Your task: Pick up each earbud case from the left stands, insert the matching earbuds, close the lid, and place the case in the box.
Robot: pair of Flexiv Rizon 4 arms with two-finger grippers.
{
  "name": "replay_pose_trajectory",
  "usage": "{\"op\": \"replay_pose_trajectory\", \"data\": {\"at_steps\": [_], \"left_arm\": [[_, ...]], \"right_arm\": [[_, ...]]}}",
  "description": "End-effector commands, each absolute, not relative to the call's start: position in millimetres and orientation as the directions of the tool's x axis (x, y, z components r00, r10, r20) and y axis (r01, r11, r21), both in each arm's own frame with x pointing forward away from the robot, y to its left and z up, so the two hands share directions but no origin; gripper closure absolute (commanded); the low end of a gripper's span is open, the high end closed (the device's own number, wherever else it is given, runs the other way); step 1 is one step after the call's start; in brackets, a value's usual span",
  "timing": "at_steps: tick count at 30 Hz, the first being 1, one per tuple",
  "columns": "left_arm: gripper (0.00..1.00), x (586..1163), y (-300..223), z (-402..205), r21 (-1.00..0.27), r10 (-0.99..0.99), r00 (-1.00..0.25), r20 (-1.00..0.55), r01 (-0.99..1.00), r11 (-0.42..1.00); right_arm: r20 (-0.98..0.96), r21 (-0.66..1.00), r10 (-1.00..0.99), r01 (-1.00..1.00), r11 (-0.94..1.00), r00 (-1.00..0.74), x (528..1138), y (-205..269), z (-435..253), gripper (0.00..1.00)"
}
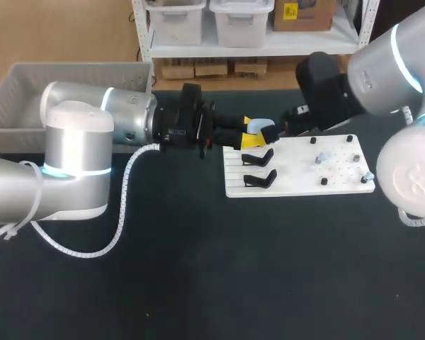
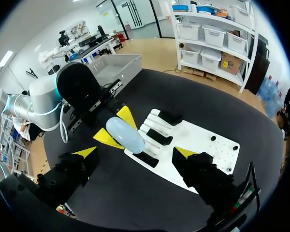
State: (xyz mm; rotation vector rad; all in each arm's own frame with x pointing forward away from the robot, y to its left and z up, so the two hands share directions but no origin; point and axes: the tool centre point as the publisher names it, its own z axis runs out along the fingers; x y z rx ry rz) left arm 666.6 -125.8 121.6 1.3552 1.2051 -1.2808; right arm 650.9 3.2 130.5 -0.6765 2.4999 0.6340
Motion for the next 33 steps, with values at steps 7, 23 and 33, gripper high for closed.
{"op": "replay_pose_trajectory", "data": {"at_steps": [7, 23, 33], "left_arm": [[1.0, 665, -126, 121, -0.014, 0.071, -0.005, -0.997, 0.992, -0.127], [1.0, 665, -126, 121, -0.014, 0.071, -0.005, -0.997, 0.992, -0.127], [1.0, 665, -126, 121, -0.014, 0.071, -0.005, -0.997, 0.992, -0.127]], "right_arm": [[-0.533, 0.302, -0.327, -0.537, 0.788, -0.78, 663, 0, 125, 0.0], [-0.546, 0.285, -0.298, -0.508, 0.813, -0.783, 675, -6, 130, 0.0], [-0.637, 0.191, -0.289, -0.51, 0.839, -0.714, 678, -24, 159, 0.0]]}}
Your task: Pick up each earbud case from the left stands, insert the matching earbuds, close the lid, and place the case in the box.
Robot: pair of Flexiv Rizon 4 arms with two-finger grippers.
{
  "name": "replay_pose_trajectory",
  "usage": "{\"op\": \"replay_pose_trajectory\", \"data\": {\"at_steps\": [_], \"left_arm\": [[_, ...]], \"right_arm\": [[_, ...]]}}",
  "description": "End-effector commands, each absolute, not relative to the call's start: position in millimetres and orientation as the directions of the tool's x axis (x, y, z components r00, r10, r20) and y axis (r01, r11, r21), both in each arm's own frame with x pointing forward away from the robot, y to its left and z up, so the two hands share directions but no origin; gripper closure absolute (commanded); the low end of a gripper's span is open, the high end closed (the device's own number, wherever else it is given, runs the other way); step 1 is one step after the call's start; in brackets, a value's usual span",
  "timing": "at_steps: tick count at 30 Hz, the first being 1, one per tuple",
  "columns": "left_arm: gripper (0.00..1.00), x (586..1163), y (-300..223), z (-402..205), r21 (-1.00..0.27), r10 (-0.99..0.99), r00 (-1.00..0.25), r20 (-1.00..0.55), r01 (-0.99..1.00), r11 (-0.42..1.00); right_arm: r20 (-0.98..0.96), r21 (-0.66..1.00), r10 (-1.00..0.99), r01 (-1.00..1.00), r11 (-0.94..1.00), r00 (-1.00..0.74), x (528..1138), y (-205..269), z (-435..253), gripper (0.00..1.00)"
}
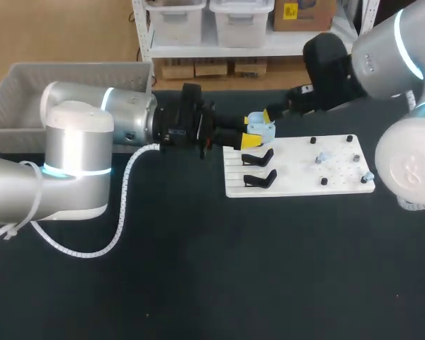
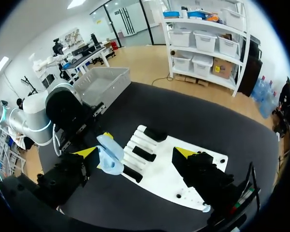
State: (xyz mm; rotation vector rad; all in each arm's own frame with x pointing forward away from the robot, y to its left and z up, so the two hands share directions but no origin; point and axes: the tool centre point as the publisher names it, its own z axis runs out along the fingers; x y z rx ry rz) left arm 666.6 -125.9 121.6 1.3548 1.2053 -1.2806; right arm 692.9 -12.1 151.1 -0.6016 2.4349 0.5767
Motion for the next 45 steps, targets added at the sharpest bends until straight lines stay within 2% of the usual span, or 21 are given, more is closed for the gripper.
{"op": "replay_pose_trajectory", "data": {"at_steps": [1, 6, 11, 24, 31, 34, 39, 43, 45], "left_arm": [[1.0, 665, -126, 121, -0.014, 0.071, -0.005, -0.997, 0.992, -0.127], [1.0, 665, -126, 121, -0.014, 0.071, -0.005, -0.997, 0.992, -0.127], [1.0, 665, -126, 121, -0.014, 0.071, -0.005, -0.997, 0.992, -0.127], [1.0, 665, -126, 121, -0.014, 0.071, -0.005, -0.997, 0.992, -0.127], [1.0, 665, -126, 121, -0.014, 0.071, -0.005, -0.997, 0.992, -0.127], [1.0, 665, -126, 121, -0.014, 0.071, -0.005, -0.997, 0.992, -0.127], [1.0, 665, -126, 121, -0.014, 0.071, -0.005, -0.997, 0.992, -0.127], [1.0, 665, -126, 121, -0.014, 0.071, -0.005, -0.997, 0.992, -0.127], [1.0, 665, -126, 121, -0.014, 0.071, -0.005, -0.997, 0.992, -0.127]], "right_arm": [[-0.639, 0.165, -0.299, -0.506, 0.847, -0.709, 677, -29, 160, 0.0], [-0.608, 0.031, -0.358, -0.472, 0.881, -0.709, 668, -60, 153, 0.0], [-0.534, -0.024, -0.376, -0.43, 0.902, -0.757, 656, -94, 133, 0.0], [-0.354, -0.053, -0.371, -0.377, 0.925, -0.859, 629, -158, 93, 0.0], [-0.29, -0.055, -0.41, -0.413, 0.909, -0.865, 622, -175, 80, 0.0], [-0.265, -0.045, -0.441, -0.446, 0.894, -0.858, 622, -179, 74, 0.07], [-0.228, -0.026, -0.485, -0.492, 0.87, -0.845, 623, -182, 67, 0.29], [-0.202, -0.027, -0.523, -0.529, 0.848, -0.828, 625, -178, 62, 0.33], [-0.196, -0.031, -0.532, -0.537, 0.843, -0.824, 627, -178, 59, 0.42]]}}
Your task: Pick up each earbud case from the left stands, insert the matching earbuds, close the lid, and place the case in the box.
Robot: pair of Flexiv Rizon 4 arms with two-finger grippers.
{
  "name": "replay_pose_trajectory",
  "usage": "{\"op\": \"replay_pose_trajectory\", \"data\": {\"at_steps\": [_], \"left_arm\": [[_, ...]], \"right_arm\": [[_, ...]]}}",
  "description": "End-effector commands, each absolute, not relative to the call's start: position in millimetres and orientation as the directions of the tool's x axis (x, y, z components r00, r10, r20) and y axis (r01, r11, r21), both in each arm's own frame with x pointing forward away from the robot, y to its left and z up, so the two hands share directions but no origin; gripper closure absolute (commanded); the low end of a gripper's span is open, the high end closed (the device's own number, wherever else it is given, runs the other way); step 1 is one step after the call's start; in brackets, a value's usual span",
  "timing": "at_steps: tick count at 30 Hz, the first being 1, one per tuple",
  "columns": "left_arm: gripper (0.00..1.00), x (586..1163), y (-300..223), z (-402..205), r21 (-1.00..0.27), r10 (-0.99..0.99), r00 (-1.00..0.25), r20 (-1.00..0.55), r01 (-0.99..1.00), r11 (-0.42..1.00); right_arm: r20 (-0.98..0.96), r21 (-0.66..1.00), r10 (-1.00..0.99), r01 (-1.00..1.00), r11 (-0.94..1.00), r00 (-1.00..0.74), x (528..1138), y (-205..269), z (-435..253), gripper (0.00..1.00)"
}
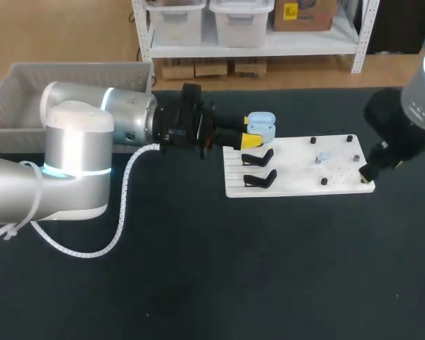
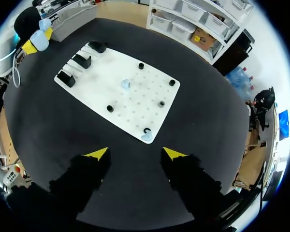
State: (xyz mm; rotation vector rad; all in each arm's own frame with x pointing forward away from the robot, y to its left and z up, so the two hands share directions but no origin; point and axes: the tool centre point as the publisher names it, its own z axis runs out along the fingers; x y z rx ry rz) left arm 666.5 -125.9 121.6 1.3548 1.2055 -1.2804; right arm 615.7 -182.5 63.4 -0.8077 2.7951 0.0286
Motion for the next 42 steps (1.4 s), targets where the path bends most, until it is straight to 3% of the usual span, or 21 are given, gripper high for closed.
{"op": "replay_pose_trajectory", "data": {"at_steps": [1, 14, 27, 42], "left_arm": [[1.0, 665, -126, 121, -0.014, 0.071, -0.005, -0.997, 0.992, -0.127], [1.0, 665, -126, 121, -0.014, 0.071, -0.005, -0.997, 0.992, -0.127], [1.0, 665, -126, 121, -0.014, 0.071, -0.005, -0.997, 0.992, -0.127], [1.0, 665, -126, 121, -0.014, 0.071, -0.005, -0.997, 0.992, -0.127]], "right_arm": [[-0.193, -0.033, -0.535, -0.54, 0.841, -0.823, 628, -178, 58, 0.45], [-0.159, -0.061, -0.549, -0.547, 0.835, -0.82, 641, -182, 36, 0.55], [-0.151, -0.034, -0.529, -0.53, 0.847, -0.835, 641, -193, 25, 0.53], [-0.147, -0.019, -0.538, -0.542, 0.84, -0.83, 642, -191, 17, 0.6]]}}
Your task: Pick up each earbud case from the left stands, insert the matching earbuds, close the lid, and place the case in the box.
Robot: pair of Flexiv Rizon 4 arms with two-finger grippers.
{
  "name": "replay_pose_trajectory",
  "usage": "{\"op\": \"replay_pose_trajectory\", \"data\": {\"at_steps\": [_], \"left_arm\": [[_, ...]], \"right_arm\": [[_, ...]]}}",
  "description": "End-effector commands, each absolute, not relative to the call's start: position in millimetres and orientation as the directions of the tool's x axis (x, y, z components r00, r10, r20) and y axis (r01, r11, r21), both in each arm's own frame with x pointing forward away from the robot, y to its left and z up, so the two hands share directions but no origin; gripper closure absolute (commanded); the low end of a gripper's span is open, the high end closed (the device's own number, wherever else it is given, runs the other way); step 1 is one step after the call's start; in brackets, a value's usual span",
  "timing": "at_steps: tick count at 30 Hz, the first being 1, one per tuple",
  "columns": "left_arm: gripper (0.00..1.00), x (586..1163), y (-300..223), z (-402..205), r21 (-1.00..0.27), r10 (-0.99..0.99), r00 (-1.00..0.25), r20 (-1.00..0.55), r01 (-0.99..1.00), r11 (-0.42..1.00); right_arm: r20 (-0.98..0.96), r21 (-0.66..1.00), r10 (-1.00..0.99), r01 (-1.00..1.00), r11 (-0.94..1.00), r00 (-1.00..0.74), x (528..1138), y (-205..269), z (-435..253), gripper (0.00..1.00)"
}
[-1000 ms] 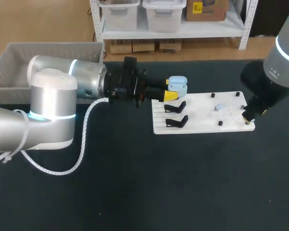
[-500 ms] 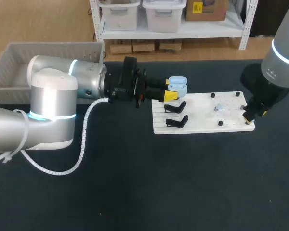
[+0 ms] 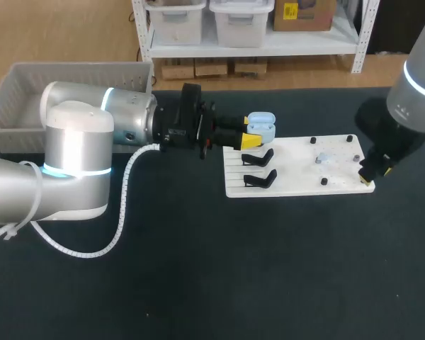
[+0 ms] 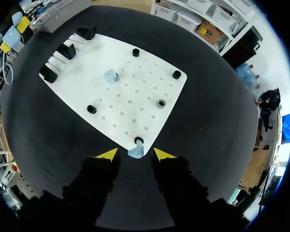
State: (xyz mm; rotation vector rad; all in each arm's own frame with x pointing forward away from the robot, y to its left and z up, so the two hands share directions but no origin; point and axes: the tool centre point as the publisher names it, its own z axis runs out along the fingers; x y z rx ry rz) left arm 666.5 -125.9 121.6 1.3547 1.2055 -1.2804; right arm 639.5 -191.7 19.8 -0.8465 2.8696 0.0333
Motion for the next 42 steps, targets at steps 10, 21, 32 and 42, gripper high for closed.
{"op": "replay_pose_trajectory", "data": {"at_steps": [10, 21, 32, 42], "left_arm": [[1.0, 665, -126, 121, -0.014, 0.071, -0.005, -0.997, 0.992, -0.127], [1.0, 665, -126, 121, -0.014, 0.071, -0.005, -0.997, 0.992, -0.127], [1.0, 665, -126, 121, -0.014, 0.071, -0.005, -0.997, 0.992, -0.127], [1.0, 665, -126, 121, -0.014, 0.071, -0.005, -0.997, 0.992, -0.127]], "right_arm": [[-0.152, -0.021, -0.536, -0.539, 0.842, -0.831, 646, -191, 14, 0.62], [-0.153, -0.024, -0.535, -0.538, 0.842, -0.831, 647, -192, 11, 0.67], [-0.155, -0.027, -0.54, -0.543, 0.839, -0.827, 646, -189, 11, 0.85], [-0.163, -0.045, -0.55, -0.55, 0.834, -0.819, 639, -184, 22, 1.0]]}}
